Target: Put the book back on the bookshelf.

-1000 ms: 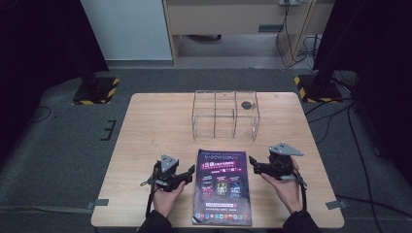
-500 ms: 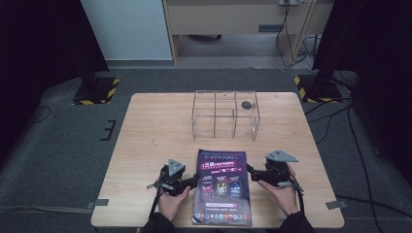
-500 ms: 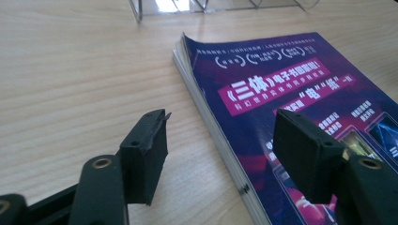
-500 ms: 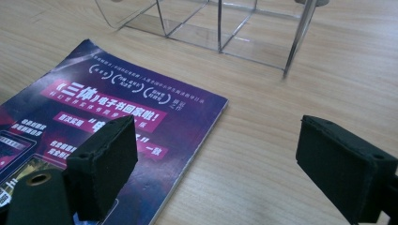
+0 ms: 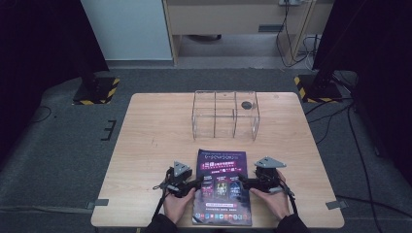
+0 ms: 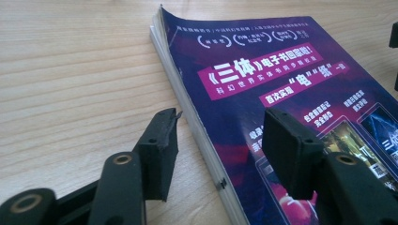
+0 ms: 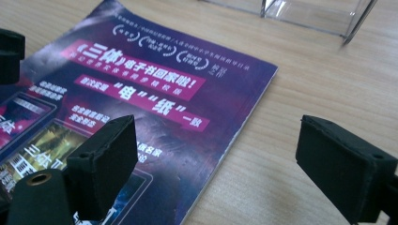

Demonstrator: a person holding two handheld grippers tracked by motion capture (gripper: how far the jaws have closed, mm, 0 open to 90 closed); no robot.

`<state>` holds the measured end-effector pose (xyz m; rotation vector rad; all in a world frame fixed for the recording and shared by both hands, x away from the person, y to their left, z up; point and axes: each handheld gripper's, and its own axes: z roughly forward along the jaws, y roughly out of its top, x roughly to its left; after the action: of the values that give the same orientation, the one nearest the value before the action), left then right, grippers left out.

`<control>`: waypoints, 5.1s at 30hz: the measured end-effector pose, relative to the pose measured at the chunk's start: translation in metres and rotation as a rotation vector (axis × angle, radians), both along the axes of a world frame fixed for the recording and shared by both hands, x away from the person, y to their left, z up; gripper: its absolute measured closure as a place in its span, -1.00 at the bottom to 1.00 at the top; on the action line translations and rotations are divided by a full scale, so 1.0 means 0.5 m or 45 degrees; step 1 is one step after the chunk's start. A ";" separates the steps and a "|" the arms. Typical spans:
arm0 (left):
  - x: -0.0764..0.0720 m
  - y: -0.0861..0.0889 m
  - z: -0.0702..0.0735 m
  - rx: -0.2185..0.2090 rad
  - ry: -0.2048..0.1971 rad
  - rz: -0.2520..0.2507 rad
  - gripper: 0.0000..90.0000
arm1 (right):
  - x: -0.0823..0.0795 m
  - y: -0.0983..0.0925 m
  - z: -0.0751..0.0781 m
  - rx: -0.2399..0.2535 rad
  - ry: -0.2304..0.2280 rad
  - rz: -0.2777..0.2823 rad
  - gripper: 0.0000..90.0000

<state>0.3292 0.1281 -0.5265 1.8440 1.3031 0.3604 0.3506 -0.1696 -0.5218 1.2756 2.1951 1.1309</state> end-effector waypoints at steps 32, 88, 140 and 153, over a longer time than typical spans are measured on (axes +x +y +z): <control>0.004 -0.022 -0.017 -0.043 0.019 0.039 0.12 | -0.004 0.031 -0.030 0.043 0.089 0.048 -0.60; 0.035 0.006 -0.024 -0.199 0.058 -0.002 -0.07 | -0.002 0.024 -0.030 0.094 0.093 0.046 -0.41; 0.006 -0.041 0.039 -0.287 0.015 -0.175 0.85 | 0.002 -0.006 -0.011 0.215 0.090 0.067 -0.58; -0.009 -0.036 0.084 -0.351 -0.070 -0.205 0.85 | 0.006 -0.024 0.001 0.268 0.089 0.089 -0.66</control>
<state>0.3245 0.1100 -0.4846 1.6788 1.0981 0.1363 0.3537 -0.1817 -0.5214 1.3497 2.2342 1.3963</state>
